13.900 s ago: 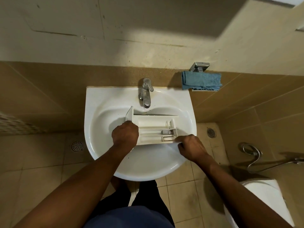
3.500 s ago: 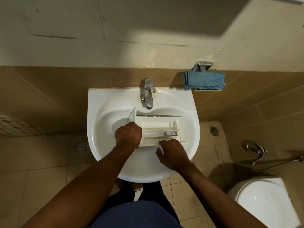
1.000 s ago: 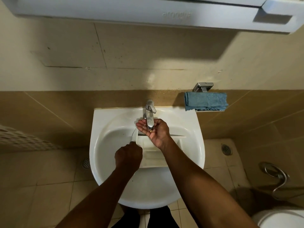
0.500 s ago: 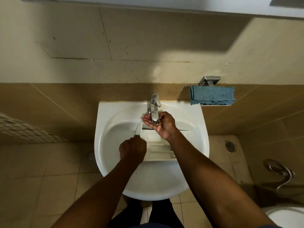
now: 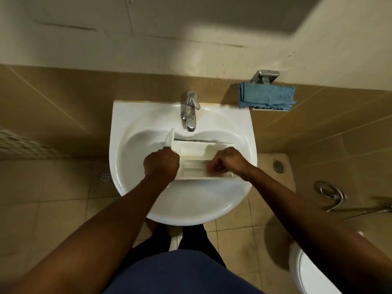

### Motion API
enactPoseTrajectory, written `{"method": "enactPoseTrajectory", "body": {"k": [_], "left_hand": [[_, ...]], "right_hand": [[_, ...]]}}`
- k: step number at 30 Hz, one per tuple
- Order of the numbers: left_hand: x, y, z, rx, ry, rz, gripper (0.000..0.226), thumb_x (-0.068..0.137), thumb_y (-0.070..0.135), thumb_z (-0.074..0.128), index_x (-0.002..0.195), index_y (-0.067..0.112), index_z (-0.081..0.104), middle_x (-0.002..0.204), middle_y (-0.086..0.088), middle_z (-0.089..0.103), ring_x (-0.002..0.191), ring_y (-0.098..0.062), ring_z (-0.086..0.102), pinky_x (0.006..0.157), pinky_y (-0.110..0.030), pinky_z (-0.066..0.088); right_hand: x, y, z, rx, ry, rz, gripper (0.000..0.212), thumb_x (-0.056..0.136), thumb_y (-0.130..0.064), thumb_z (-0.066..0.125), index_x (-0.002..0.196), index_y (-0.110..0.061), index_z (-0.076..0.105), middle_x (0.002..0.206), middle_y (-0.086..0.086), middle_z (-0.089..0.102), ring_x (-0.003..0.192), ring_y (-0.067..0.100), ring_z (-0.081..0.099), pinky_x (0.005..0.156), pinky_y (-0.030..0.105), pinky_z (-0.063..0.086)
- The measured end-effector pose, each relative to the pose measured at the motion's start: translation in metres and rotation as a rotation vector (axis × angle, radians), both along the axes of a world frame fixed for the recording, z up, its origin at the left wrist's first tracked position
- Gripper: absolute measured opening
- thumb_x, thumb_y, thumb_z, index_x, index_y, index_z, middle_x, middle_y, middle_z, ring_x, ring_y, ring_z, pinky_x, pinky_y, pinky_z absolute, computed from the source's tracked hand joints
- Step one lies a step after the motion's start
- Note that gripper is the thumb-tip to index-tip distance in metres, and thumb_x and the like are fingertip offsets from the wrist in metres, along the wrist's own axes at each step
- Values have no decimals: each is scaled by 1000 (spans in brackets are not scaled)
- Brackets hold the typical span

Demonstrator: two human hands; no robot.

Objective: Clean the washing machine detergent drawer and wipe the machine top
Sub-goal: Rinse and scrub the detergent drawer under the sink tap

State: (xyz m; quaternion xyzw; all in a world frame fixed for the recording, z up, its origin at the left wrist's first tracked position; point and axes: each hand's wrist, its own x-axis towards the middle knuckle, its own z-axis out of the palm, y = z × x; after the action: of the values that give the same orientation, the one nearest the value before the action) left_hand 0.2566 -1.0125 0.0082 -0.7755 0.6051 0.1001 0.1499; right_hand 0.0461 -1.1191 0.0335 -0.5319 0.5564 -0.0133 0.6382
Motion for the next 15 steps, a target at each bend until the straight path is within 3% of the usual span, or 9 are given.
{"method": "enactPoseTrajectory", "body": {"k": [3,7,9,12,15], "left_hand": [[0,-3,0,0,13,43,25,91,10,48,103,12,69,94,-5,68,84,-33,71,61,-31,41],[0,-2,3,26,-5,74,20,83,8,51,87,12,70,80,-4,68,69,-29,70,57,-28,36],[0,-2,3,17,-11,60,26,80,5,46,88,13,70,80,-4,68,70,-28,70,57,-27,37],[0,-1,8,48,-9,15,24,85,4,51,100,11,69,92,-5,69,81,-30,72,60,-30,41],[-1,-1,18,77,-58,57,12,84,7,62,93,10,70,83,-5,70,71,-29,72,55,-28,41]], "right_hand": [[-36,20,-16,-336,23,229,34,107,-17,48,100,-2,79,98,8,79,94,22,75,95,41,58],[-63,36,-15,-734,218,599,43,107,-45,39,109,-18,73,102,-1,76,88,14,68,79,39,56],[-75,44,-8,-800,240,520,40,107,-45,41,115,-23,73,109,-5,76,94,12,69,79,35,58],[-68,65,-8,-900,369,414,30,108,-31,43,107,-19,71,101,0,74,87,17,68,81,37,58],[-31,95,-27,-942,532,424,37,105,-29,35,103,-11,66,103,11,70,92,26,68,100,45,52]]}}
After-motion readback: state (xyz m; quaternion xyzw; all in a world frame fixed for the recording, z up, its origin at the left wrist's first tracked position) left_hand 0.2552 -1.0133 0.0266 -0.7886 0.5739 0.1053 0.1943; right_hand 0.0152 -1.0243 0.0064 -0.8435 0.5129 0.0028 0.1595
